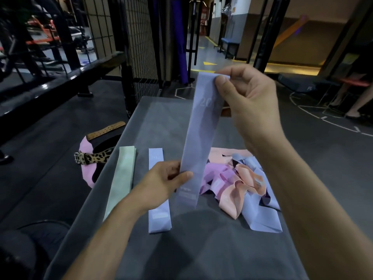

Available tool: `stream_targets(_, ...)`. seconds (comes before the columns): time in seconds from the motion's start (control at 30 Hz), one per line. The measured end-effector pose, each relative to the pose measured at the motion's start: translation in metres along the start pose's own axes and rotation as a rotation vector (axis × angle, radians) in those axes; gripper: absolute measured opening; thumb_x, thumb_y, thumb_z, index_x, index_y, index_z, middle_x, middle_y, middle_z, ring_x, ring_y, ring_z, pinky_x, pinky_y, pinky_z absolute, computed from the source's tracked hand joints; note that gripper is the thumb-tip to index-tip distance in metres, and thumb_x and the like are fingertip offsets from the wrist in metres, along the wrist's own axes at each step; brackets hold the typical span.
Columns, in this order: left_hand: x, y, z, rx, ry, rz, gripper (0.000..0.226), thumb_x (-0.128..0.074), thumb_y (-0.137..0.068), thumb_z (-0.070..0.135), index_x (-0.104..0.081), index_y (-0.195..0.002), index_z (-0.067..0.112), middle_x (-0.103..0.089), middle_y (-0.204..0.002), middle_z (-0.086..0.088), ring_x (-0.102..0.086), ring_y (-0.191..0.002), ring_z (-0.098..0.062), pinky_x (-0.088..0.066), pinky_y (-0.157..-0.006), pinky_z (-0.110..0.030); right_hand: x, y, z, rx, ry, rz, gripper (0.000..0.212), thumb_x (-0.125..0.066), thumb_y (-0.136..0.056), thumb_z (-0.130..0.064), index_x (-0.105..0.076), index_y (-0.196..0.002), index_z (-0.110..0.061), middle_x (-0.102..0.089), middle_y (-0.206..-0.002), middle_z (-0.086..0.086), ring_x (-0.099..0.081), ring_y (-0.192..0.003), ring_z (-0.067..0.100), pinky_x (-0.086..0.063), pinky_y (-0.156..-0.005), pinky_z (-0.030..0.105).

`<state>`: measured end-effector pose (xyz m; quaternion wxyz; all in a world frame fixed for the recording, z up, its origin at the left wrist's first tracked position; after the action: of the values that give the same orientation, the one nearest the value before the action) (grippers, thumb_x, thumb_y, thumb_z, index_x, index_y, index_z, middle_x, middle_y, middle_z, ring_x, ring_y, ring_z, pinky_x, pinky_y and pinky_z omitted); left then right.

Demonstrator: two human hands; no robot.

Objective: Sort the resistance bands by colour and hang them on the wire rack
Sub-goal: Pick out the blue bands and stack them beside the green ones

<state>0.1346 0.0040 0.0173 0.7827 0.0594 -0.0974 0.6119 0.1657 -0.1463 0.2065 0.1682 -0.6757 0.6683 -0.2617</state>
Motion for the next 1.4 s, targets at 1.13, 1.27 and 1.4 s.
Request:
stream_targets(1.13, 0.053, 0.023, -0.091, 0.758, -0.574, 0.024, 0.012, -0.057, -0.099, 0.008, -0.062, -0.109, 0.003, -0.073, -0.090, -0.018, -0.062, -0.056, -0.023, -0.046, -0.041, -0.024, -0.183, -0.003, 0.312, -0.596, 0.212, -0.384, 0.013, -0.070, -0.090, -0.001, -0.068, -0.080, -0.010, -0.053, -0.064, 0.002, -0.049, -0.051, 0.000, -0.042, -0.059, 0.006)
stream_targets(1.27, 0.055, 0.025, -0.093, 0.774, -0.583, 0.009, 0.015, -0.056, -0.099, 0.007, -0.060, -0.112, 0.001, -0.070, -0.094, -0.017, -0.068, -0.058, -0.028, -0.048, -0.041, -0.024, -0.190, -0.001, 0.332, -0.582, 0.329, -0.386, 0.019, -0.078, -0.082, -0.019, -0.072, -0.067, -0.029, -0.057, -0.062, -0.008, -0.055, -0.070, 0.010, -0.050, -0.079, 0.020)
stream_targets(1.4, 0.052, 0.025, -0.092, 0.722, -0.585, 0.011, 0.013, -0.050, -0.098, 0.003, -0.058, -0.109, 0.002, -0.071, -0.094, -0.021, -0.070, -0.060, -0.030, -0.053, -0.047, -0.030, -0.190, -0.001, 0.348, -0.592, 0.364, -0.360, 0.008, -0.074, -0.063, -0.046, -0.074, -0.071, -0.046, -0.064, -0.061, -0.018, -0.066, -0.085, 0.013, -0.055, -0.096, 0.038)
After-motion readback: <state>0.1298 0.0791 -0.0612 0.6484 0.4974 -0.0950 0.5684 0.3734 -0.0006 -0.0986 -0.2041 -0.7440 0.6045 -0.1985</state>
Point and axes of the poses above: each hand's wrist, its own y-axis away from the middle knuckle, its own x-axis out of the back of the hand, z = x × y, the point moved 10 cm from there along -y, towards the middle knuckle
